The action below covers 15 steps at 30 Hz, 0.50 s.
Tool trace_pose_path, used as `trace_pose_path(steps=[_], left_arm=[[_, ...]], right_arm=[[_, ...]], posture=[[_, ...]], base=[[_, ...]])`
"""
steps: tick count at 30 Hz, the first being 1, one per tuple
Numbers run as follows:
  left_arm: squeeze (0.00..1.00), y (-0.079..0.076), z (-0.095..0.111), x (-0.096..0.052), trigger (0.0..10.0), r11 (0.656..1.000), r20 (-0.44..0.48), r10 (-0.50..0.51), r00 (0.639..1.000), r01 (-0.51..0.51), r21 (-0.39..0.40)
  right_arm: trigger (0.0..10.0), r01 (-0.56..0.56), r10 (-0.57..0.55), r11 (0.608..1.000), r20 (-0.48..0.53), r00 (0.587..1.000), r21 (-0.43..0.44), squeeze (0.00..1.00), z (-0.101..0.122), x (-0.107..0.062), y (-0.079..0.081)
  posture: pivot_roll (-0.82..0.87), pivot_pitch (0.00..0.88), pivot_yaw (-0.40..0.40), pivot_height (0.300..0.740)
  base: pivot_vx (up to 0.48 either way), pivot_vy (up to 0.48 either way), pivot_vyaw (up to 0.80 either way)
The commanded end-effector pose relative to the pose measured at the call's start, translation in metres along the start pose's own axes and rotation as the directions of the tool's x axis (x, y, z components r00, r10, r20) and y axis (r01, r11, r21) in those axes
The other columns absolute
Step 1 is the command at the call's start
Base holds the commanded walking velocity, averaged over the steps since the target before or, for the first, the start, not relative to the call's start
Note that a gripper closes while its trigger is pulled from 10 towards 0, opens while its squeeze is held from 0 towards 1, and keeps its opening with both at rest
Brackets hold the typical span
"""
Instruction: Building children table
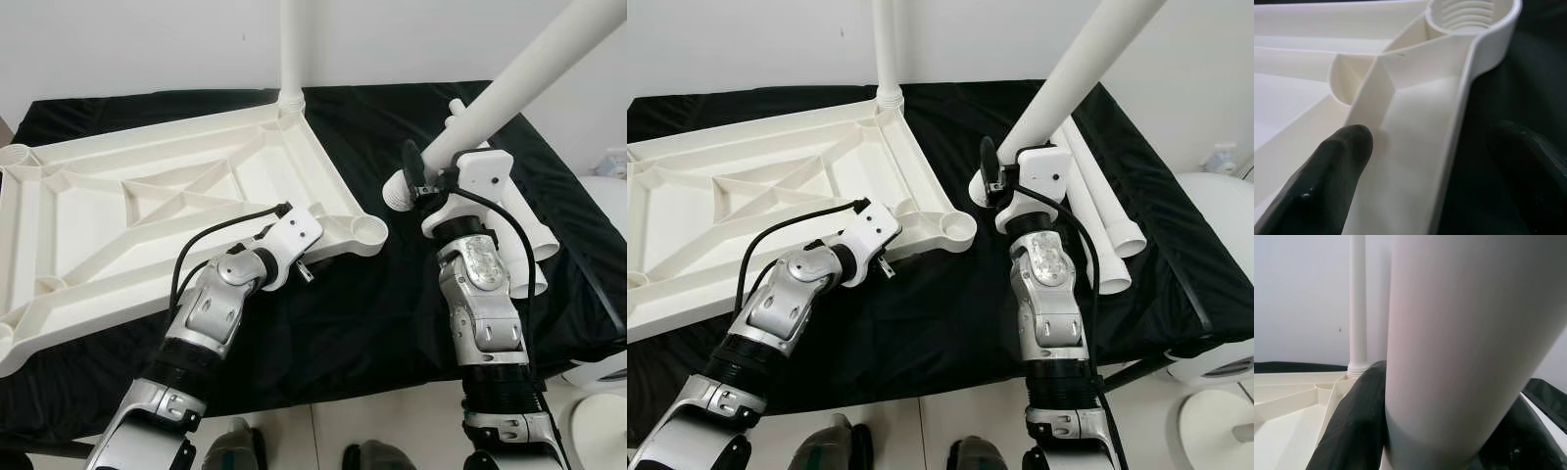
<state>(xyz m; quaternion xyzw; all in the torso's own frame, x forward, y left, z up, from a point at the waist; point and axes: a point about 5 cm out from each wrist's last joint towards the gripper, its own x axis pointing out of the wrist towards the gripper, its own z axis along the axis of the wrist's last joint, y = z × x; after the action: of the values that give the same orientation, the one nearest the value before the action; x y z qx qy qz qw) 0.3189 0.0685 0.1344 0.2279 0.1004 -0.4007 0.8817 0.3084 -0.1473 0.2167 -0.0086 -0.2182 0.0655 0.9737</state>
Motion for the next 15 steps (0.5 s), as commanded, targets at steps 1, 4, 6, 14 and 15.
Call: trace_pose_path(steps=[1, 4, 6, 14, 15], left_arm=[[0.0, -0.0061, -0.0095, 0.0014, 9.2, 0.999, -0.05, -0.046, 0.998, 0.045, -0.019], [0.0, -0.0081, -0.0108, 0.0011, 8.8, 0.998, -0.063, -0.062, 0.996, 0.06, -0.025], [0.0, -0.0091, -0.0118, 0.0006, 6.6, 0.997, -0.071, -0.078, 0.994, 0.076, -0.031], [0.0, -0.0032, -0.014, 0.002, 10.0, 0.998, -0.104, -0.059, 0.993, 0.055, -0.044], [0.0, -0.0029, -0.0142, 0.0019, 10.0, 0.998, -0.107, -0.059, 0.992, 0.055, -0.04]], right_arm=[[10.0, -0.007, 0.007, 1.0, 0.013, 1.0, -0.003, 0.0, 0.0014, 0.0012, 0.001], [10.0, -0.006, 0.006, 1.0, 0.012, 1.0, -0.005, 0.0, 0.0012, 0.0011, 0.0004], [10.0, -0.003, 0.003, 1.0, 0.012, 1.0, -0.007, 0.0, 0.001, 0.0017, -0.0002], [10.0, -0.003, 0.003, 1.0, 0.02, 1.0, -0.005, 0.0, 0.0016, 0.0051, 0.0011], [10.0, -0.003, 0.003, 1.0, 0.021, 1.0, -0.004, 0.0, 0.0017, 0.0054, 0.0014]], posture=[[-0.05, 0.025, 0.041, 0.74], [-0.05, 0.027, 0.039, 0.74], [-0.04, 0.028, 0.04, 0.74], [-0.04, 0.033, 0.044, 0.74], [-0.04, 0.033, 0.044, 0.74]], base=[[0.0, 0.0, 0.0], [0.0, 0.0, 0.0], [0.0, 0.0, 0.0], [0.0, 0.0, 0.0], [0.0, 0.0, 0.0]])
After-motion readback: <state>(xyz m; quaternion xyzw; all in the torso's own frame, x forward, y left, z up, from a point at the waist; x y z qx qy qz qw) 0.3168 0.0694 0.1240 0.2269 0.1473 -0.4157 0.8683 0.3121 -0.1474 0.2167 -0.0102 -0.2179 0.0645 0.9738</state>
